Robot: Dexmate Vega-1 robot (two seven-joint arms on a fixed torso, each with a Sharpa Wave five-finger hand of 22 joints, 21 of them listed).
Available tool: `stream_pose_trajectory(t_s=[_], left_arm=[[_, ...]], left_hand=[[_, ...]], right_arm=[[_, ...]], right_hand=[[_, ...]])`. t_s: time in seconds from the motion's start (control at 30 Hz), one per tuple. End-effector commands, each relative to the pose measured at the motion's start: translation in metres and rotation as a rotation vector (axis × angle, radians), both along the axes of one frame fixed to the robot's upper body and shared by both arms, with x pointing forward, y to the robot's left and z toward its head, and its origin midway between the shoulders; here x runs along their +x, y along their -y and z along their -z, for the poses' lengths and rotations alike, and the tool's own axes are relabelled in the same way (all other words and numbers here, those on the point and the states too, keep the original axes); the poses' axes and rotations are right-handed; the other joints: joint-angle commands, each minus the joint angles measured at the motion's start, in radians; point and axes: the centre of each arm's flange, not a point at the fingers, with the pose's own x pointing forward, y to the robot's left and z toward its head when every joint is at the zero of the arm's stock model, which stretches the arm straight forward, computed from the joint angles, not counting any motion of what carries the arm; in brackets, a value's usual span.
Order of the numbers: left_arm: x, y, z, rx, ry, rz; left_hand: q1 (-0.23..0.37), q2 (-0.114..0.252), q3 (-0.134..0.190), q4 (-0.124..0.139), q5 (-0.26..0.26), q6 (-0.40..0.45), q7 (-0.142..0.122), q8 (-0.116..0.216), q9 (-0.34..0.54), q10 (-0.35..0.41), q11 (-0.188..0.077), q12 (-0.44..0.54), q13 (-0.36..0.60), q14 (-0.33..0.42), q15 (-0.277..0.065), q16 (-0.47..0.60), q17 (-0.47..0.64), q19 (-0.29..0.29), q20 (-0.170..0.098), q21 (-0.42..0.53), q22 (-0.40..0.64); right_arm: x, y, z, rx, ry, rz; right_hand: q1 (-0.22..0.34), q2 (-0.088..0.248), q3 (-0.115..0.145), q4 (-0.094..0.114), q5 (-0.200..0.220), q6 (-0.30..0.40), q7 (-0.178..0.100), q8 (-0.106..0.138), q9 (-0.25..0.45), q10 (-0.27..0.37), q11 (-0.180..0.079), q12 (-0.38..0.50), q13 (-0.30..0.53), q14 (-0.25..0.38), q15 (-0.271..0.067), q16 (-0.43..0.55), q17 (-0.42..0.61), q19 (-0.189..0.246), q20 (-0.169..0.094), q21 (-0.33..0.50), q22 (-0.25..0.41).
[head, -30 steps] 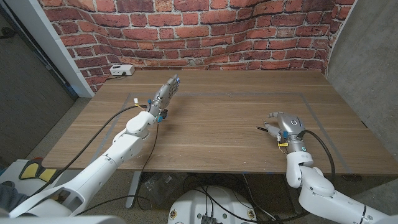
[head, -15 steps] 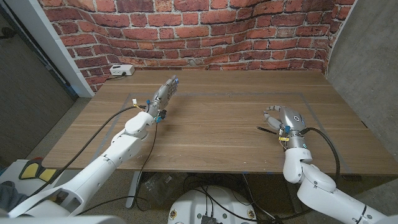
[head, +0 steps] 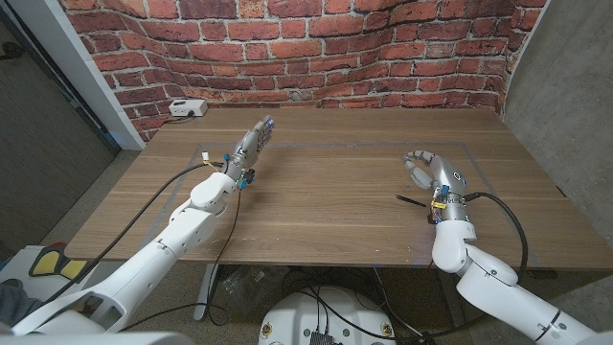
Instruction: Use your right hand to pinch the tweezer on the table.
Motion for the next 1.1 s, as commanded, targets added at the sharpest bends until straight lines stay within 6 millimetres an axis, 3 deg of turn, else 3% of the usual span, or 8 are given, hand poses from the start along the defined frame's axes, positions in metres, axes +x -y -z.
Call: stream_pose_trajectory(t_s=[0.03,0.47,0.63,0.8,1.03,1.1], left_arm=[[-0.004,-0.004,0.002,-0.004,0.005,-0.012],[-0.009,-0.008,0.001,0.009,0.014,-0.007],[-0.010,-0.012,-0.003,0.022,0.029,-0.013],[-0.013,-0.013,-0.006,0.024,0.044,-0.016],[-0.016,-0.013,-0.007,0.018,0.047,-0.011],[-0.017,-0.012,-0.007,0.018,0.049,-0.009]], left_hand=[[-0.003,-0.004,-0.002,0.000,-0.001,0.008,-0.003,0.000,0.003,0.007,0.002,0.001,0.003,0.008,0.000,-0.002,0.003,-0.002,-0.001,0.002,0.006],[-0.002,-0.003,-0.003,0.000,-0.002,0.008,-0.003,0.000,0.003,0.006,0.003,0.000,0.003,0.007,0.000,-0.002,0.003,-0.002,-0.003,0.002,0.006],[-0.002,-0.003,-0.004,0.000,-0.002,0.009,-0.003,0.000,0.003,0.008,0.001,0.001,0.003,0.011,-0.006,-0.001,0.003,0.000,-0.003,0.003,0.006],[-0.002,-0.004,-0.004,0.000,-0.002,0.011,-0.004,0.000,0.003,0.015,-0.001,0.003,0.003,0.015,-0.013,0.000,0.003,0.004,-0.009,0.004,0.006],[0.000,-0.005,-0.006,-0.002,-0.002,0.013,-0.001,0.000,0.003,0.016,0.000,0.003,0.003,0.018,-0.007,0.000,0.002,0.014,-0.051,0.007,0.005],[0.000,-0.005,-0.007,-0.002,-0.002,0.013,-0.001,0.000,0.003,0.017,0.004,0.003,0.003,0.019,-0.006,0.000,0.002,0.016,-0.056,0.008,0.005]], right_arm=[[0.011,0.005,-0.014,0.201,0.067,-0.263],[0.034,0.006,-0.032,0.316,0.091,-0.507],[0.044,0.006,-0.037,0.355,0.091,-0.600],[0.054,0.008,-0.044,0.371,0.080,-0.668],[0.072,0.013,-0.051,0.429,0.018,-0.793],[0.078,0.015,-0.053,0.449,-0.010,-0.832]], right_hand=[[-0.014,0.003,-0.001,0.008,-0.002,-0.013,0.005,-0.002,0.002,0.001,0.015,0.000,0.000,-0.004,0.006,-0.004,0.001,0.005,-0.001,0.000,0.002],[-0.046,0.000,-0.015,0.012,0.001,-0.083,0.040,-0.013,0.000,-0.040,0.057,-0.016,-0.001,-0.039,0.022,-0.014,-0.003,0.000,-0.001,-0.006,0.000],[-0.078,-0.002,-0.029,0.020,0.002,-0.101,0.076,-0.006,-0.001,-0.043,0.119,-0.015,-0.001,-0.048,0.038,-0.010,-0.003,0.007,-0.003,-0.007,-0.002],[-0.092,0.002,-0.033,0.022,0.003,-0.117,0.103,-0.006,-0.001,-0.050,0.145,-0.018,-0.001,-0.050,0.048,-0.008,-0.004,0.025,-0.011,-0.004,-0.004],[-0.140,-0.015,-0.060,0.033,-0.002,-0.197,0.129,-0.015,-0.004,-0.080,0.163,-0.027,-0.001,-0.082,0.070,-0.012,-0.003,0.010,-0.007,-0.020,-0.008],[-0.166,-0.025,-0.076,0.039,-0.005,-0.212,0.131,-0.012,-0.006,-0.107,0.164,-0.033,-0.001,-0.114,0.080,-0.017,-0.003,-0.019,0.005,-0.037,-0.009]])
